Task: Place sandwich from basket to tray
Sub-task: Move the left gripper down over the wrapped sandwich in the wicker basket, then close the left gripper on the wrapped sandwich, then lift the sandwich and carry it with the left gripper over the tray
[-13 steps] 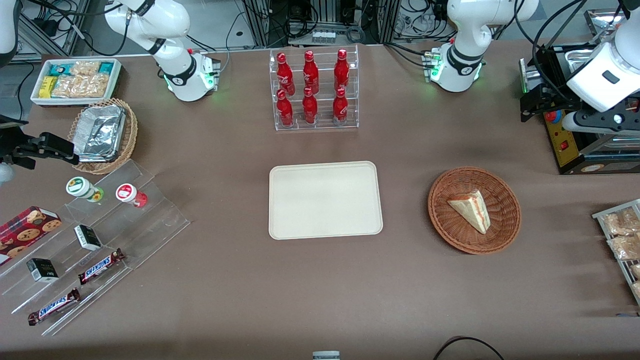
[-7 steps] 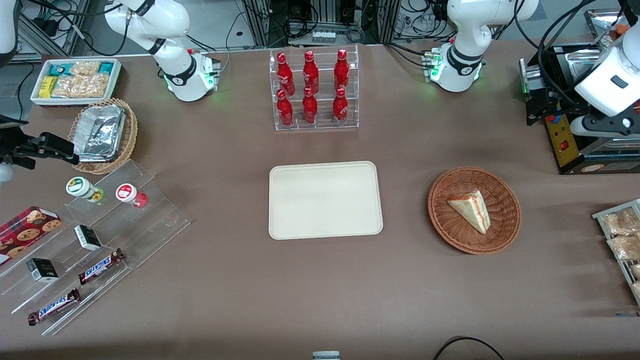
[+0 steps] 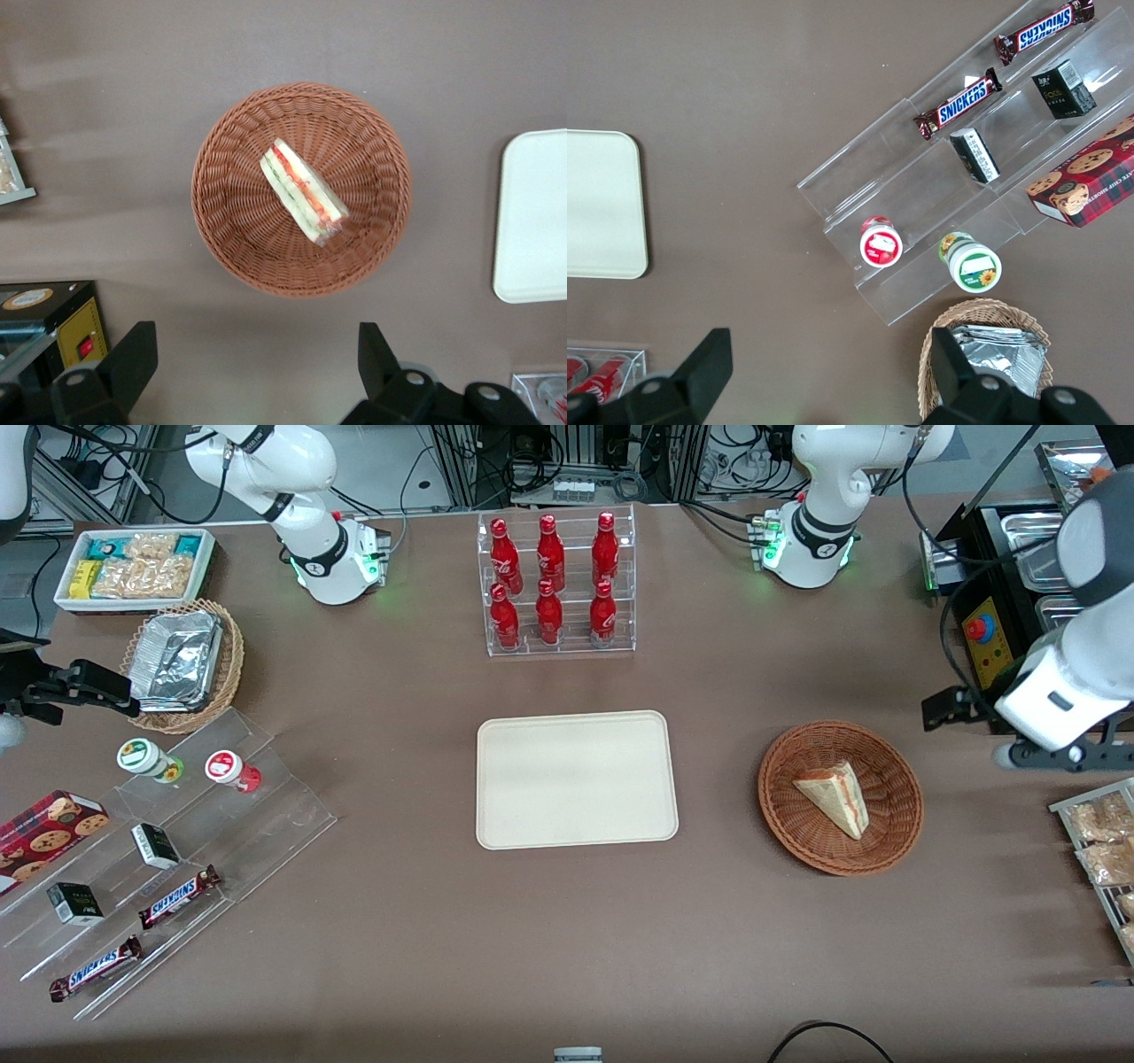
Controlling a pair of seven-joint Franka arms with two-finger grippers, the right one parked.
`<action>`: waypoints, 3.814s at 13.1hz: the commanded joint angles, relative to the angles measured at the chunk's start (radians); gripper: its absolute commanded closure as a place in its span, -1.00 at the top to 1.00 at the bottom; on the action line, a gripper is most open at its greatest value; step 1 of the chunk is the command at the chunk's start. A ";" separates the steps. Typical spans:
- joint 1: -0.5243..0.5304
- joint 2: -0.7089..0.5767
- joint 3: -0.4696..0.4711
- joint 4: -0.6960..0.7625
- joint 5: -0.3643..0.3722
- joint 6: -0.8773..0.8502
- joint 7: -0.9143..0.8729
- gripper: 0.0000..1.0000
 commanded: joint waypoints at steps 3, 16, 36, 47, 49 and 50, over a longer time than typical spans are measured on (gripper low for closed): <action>-0.001 0.000 0.007 -0.157 0.014 0.178 -0.122 1.00; -0.057 0.057 -0.002 -0.492 0.014 0.692 -0.582 1.00; -0.074 0.146 -0.003 -0.544 0.001 0.778 -0.595 0.62; -0.100 0.109 -0.005 -0.276 0.009 0.373 -0.575 -1.00; -0.142 0.123 -0.017 -0.121 0.009 0.198 -0.579 -1.00; -0.171 0.131 -0.017 -0.055 0.008 0.138 -0.587 -1.00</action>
